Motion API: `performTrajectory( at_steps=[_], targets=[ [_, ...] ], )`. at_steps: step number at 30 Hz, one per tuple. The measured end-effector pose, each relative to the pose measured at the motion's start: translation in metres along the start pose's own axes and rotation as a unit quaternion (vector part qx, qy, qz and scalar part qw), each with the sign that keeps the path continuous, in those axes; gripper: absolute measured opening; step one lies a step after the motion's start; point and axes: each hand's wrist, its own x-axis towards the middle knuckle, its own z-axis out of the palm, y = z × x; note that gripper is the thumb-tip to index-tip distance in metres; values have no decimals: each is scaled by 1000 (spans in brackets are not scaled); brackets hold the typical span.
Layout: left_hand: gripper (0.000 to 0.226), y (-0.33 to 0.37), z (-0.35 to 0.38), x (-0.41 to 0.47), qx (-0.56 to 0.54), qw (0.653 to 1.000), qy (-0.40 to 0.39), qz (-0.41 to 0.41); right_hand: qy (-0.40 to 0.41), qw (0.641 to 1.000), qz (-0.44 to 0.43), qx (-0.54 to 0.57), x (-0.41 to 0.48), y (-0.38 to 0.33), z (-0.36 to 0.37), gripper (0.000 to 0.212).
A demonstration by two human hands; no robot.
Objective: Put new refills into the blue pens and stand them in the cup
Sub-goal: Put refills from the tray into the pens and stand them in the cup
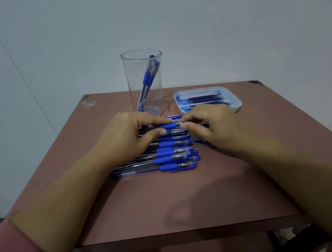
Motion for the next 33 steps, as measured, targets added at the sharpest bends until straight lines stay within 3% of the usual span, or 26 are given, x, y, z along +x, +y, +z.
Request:
performTrajectory(
  at_steps=[4, 8, 13, 17, 22, 26, 30, 33],
  targets=[
    [29, 0, -1, 0, -2, 1000, -2, -1, 2, 1000, 5, 20, -1, 1, 0, 36],
    [28, 0, 0, 0, -2, 1000, 0, -4, 6, 1000, 4, 17, 0, 2, 1, 12],
    [28, 1, -1, 0, 2, 1000, -1, -2, 11, 1000, 3, 25, -2, 2, 0, 29],
    [28, 0, -1, 0, 1, 1000, -1, -3, 12, 1000, -2, 11, -1, 1, 1, 13],
    [28, 0, -1, 0, -1, 1000, -2, -3, 4, 1000, -9, 14, -2, 1, -1, 32],
    [27, -1, -1, 0, 2, 1000, 0, 2, 12, 1000, -13, 4, -1, 1, 0, 13],
    [27, -1, -1, 0, 2, 1000, -1, 6, 13, 1000, -16, 6, -2, 1, -1, 21],
    [29, -2, 0, 0, 2, 1000, 2, 8, 18, 1000, -18, 4, -2, -1, -1, 16]
  ],
)
